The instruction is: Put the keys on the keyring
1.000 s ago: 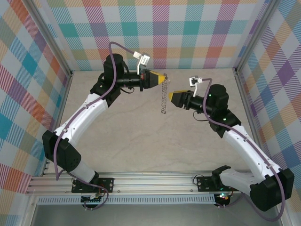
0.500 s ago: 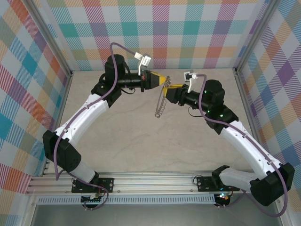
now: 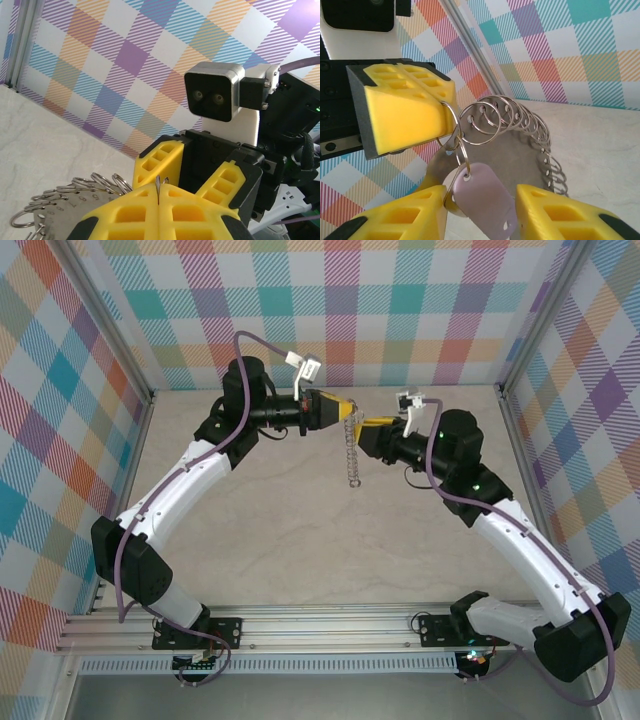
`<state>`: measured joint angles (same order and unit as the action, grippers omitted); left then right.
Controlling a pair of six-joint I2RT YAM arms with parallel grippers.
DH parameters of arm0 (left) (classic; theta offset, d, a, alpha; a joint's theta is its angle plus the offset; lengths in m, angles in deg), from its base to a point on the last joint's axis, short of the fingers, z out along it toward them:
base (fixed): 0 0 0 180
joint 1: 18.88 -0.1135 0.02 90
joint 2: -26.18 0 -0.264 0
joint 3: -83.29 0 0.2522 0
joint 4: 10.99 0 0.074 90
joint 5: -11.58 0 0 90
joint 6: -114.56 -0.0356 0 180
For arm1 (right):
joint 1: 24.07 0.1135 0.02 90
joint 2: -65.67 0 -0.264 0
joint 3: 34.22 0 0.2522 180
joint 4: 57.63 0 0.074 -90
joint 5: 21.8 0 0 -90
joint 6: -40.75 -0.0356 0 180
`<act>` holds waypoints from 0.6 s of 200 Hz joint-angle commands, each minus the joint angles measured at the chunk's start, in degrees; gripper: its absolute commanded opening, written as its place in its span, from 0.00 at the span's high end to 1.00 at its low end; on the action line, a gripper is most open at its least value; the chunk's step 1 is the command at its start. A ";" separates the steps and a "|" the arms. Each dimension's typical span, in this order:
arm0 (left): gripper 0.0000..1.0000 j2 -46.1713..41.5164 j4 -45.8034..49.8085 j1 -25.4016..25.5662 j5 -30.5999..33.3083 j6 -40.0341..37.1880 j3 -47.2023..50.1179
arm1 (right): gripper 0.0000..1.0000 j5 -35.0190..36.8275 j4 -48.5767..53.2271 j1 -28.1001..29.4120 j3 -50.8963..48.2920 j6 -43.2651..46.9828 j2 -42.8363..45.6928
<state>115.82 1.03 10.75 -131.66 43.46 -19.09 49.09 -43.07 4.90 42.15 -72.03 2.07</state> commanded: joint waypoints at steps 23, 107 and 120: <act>1.00 -3.13 -3.18 0.77 -0.03 0.85 0.49 | 0.64 -1.55 0.08 0.40 2.39 1.26 -2.06; 1.00 -3.76 -4.18 1.05 2.74 2.30 1.95 | 0.97 -3.86 -0.18 0.46 2.26 0.64 -1.67; 1.00 -3.92 -4.55 1.05 3.39 2.69 2.35 | 1.00 -4.32 -0.03 0.56 2.04 0.44 -1.38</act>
<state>114.82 -0.04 11.10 -129.47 44.77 -17.50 46.53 -42.44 5.07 42.78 -71.27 -0.13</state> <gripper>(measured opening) 0.049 0.052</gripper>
